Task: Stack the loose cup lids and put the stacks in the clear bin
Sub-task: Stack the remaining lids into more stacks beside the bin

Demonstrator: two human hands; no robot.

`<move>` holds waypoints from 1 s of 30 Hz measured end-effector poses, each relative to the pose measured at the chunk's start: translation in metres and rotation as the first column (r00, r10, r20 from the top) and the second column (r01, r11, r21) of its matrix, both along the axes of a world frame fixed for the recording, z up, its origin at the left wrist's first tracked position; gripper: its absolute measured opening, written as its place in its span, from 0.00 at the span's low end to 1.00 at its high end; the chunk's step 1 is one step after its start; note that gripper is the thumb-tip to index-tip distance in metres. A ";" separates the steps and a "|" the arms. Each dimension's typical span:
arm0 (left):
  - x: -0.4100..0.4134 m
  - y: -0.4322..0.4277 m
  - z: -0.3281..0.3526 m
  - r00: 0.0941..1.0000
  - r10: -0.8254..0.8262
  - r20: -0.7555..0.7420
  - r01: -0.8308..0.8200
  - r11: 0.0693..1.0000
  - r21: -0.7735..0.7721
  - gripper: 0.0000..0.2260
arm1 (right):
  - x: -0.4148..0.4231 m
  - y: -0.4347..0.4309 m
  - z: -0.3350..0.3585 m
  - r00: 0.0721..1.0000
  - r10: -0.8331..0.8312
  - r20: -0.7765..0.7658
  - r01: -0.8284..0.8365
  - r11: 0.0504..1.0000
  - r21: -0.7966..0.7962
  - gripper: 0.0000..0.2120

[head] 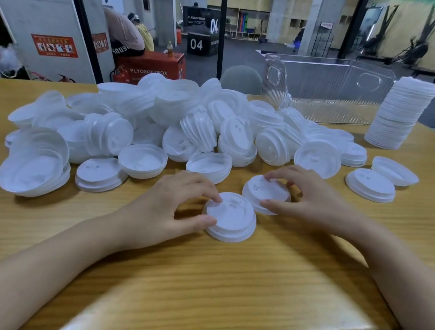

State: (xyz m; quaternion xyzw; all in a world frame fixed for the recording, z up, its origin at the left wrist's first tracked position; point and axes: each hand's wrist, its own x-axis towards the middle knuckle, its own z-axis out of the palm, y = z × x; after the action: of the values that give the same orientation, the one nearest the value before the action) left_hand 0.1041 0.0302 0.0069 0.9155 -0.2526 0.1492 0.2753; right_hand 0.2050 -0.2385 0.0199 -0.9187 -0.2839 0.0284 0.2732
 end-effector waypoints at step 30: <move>-0.001 0.004 0.008 0.976 0.202 0.083 -0.196 0.977 -0.084 0.15 | -0.025 0.027 -0.012 0.923 0.313 0.223 -0.343 0.933 0.106 0.22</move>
State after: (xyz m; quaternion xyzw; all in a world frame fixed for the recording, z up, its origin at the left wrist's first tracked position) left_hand 0.1031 0.0338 0.0146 0.9175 -0.1662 0.2270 0.2813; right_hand 0.1804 -0.2114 0.0076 -0.8341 -0.4615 -0.0404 0.2994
